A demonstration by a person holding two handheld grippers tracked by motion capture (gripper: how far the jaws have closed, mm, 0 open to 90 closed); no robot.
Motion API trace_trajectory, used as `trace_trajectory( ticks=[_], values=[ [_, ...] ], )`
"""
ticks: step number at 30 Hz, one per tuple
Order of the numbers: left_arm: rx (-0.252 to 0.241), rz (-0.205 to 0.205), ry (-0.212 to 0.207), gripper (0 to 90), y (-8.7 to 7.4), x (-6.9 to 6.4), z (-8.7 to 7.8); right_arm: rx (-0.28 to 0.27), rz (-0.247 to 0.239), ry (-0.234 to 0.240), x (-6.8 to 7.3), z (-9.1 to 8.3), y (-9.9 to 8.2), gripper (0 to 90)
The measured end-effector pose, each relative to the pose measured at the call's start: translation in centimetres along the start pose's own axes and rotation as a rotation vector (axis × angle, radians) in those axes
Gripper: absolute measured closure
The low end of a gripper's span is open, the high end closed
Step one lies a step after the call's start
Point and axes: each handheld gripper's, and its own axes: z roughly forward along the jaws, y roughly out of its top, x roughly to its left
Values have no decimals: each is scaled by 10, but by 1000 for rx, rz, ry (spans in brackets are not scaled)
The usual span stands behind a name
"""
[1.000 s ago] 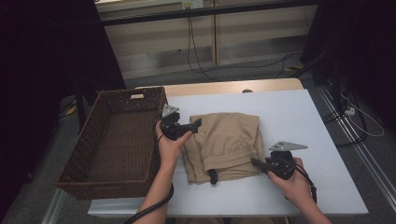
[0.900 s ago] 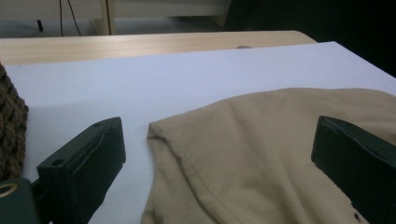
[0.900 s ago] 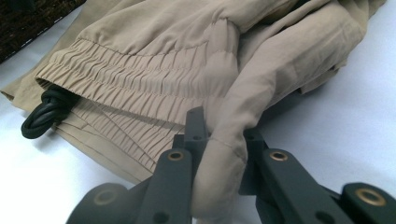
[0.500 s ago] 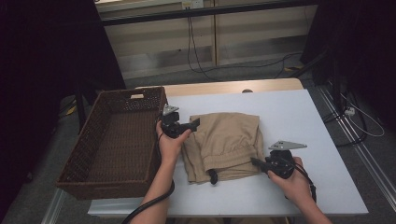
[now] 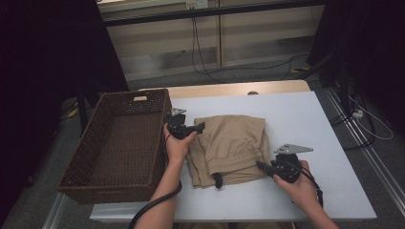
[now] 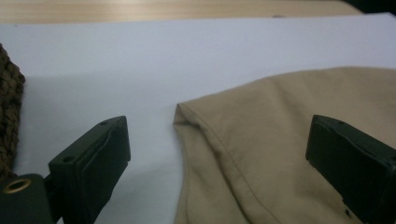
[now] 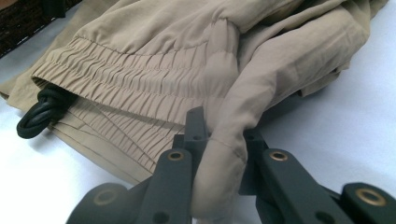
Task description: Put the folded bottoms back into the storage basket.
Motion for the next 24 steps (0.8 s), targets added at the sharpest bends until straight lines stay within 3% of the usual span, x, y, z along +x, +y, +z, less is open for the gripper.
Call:
trace_trajectory(
  ticks=[6,8,13,24],
  values=[
    [27,8,24,71,-4,1,8,1,-4,-5,1,1,0,798],
    [47,36,33,71,-4,1,10,3,-6,-4,0,1,0,798],
    [85,51,63,71,-5,0,16,2,-7,-4,0,1,0,798],
    [126,63,80,136,-4,-1,20,5,-9,-5,0,1,0,797]
  ],
)
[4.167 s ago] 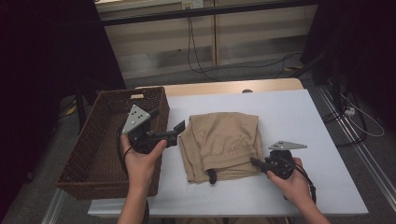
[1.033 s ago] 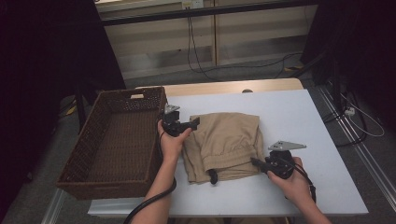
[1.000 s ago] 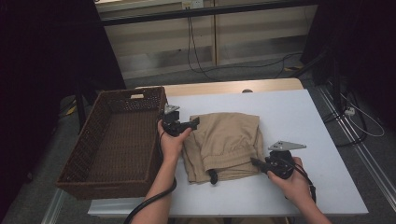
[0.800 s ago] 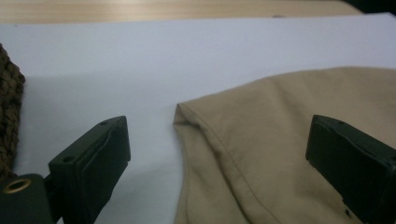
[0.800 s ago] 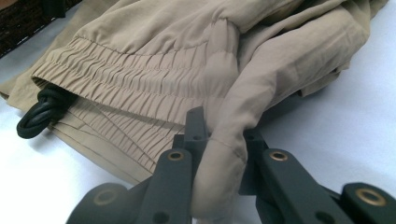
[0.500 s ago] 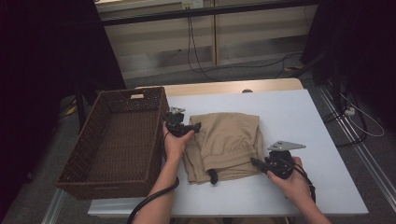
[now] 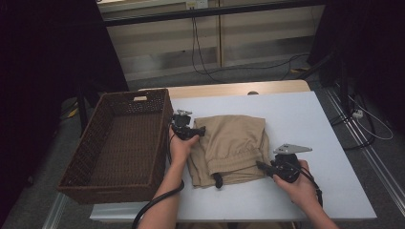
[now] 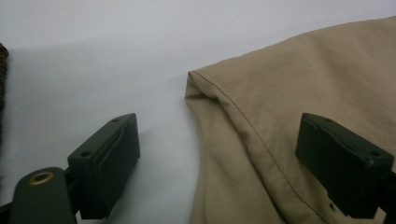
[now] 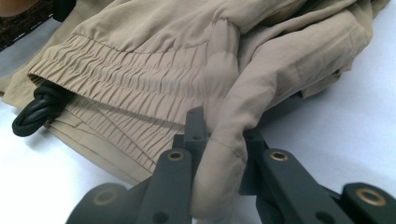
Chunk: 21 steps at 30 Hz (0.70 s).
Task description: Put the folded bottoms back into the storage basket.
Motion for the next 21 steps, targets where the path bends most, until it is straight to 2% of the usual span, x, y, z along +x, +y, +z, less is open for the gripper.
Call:
trace_trajectory(
  ticks=[2,4,6,11,15,19,21],
  values=[
    [0,1,10,136,0,-2,1,4,-2,-1,0,0,0,797],
    [8,29,31,137,1,-6,3,4,-1,-4,0,0,0,797],
    [8,43,32,158,1,-7,2,3,2,-5,0,0,0,797],
    [3,28,35,220,1,-10,1,3,-3,-9,1,1,0,796],
    [16,42,10,365,2,-15,-2,5,0,-9,1,1,0,796],
    [27,26,4,455,3,-19,-3,6,-5,-15,2,2,0,796],
    [50,30,-8,518,5,-20,-5,8,-9,-15,2,2,0,796]
  ],
)
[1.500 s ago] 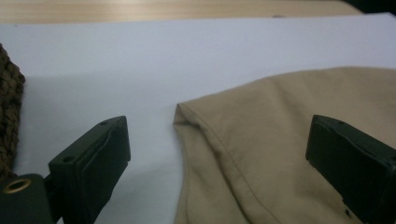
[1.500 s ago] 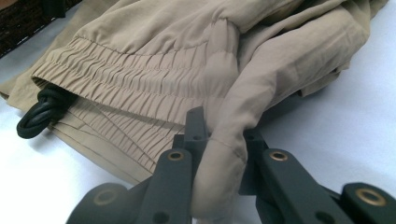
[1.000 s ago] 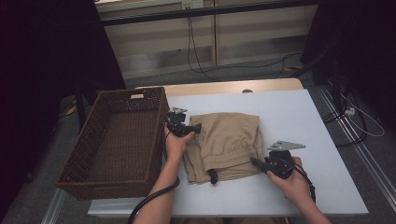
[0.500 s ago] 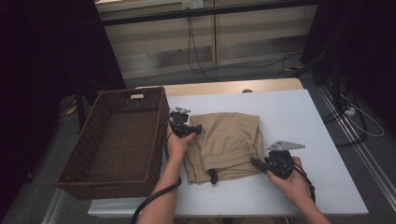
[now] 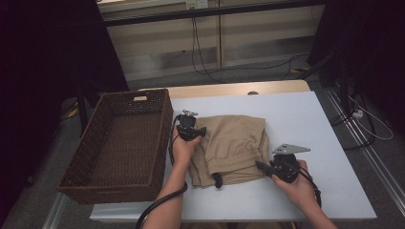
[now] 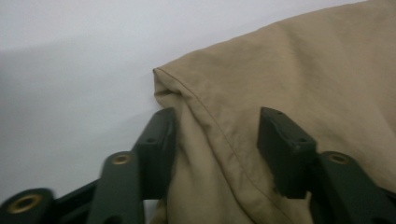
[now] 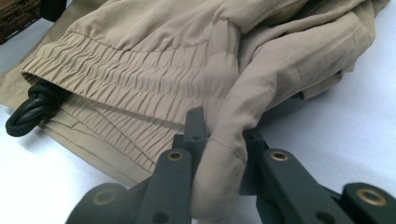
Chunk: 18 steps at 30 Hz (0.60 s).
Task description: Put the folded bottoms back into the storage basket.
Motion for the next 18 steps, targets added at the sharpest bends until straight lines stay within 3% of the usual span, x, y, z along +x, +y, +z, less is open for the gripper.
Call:
trace_trajectory(
  ticks=[8,15,18],
  values=[
    [31,-45,-59,775,3,-5,-1,-1,-2,1,0,1,0,796],
    [78,-98,-71,844,8,-5,-2,-6,-1,-2,1,0,0,796],
    [112,-101,-63,852,15,-5,-4,-12,-2,0,1,0,0,797]
  ],
)
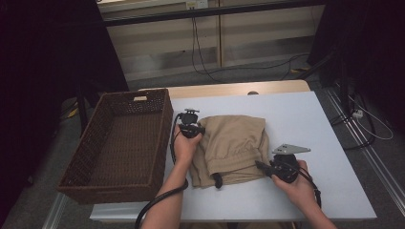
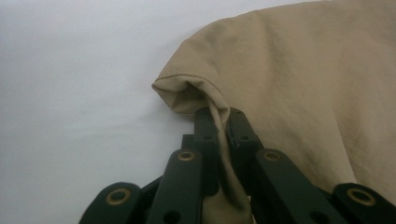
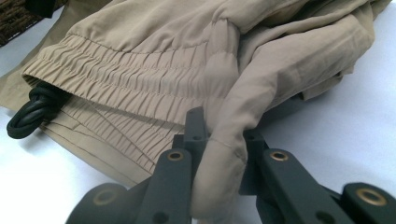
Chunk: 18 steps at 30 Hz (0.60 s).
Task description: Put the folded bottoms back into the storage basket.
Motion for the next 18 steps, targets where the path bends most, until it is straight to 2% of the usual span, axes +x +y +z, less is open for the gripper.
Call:
trace_trajectory(
  ticks=[4,6,12,13,18],
  values=[
    [32,-9,-6,856,10,-1,-7,-20,0,7,0,-2,1,798],
    [44,-29,-14,856,14,0,-11,-28,-1,9,1,-4,2,798],
    [85,-40,-33,859,24,2,-23,-53,-13,16,2,-7,4,799],
    [93,-52,-32,859,26,2,-26,-57,-13,19,3,-8,5,800],
    [111,-31,-27,860,33,1,-37,-76,-22,29,5,-11,8,800]
  ],
)
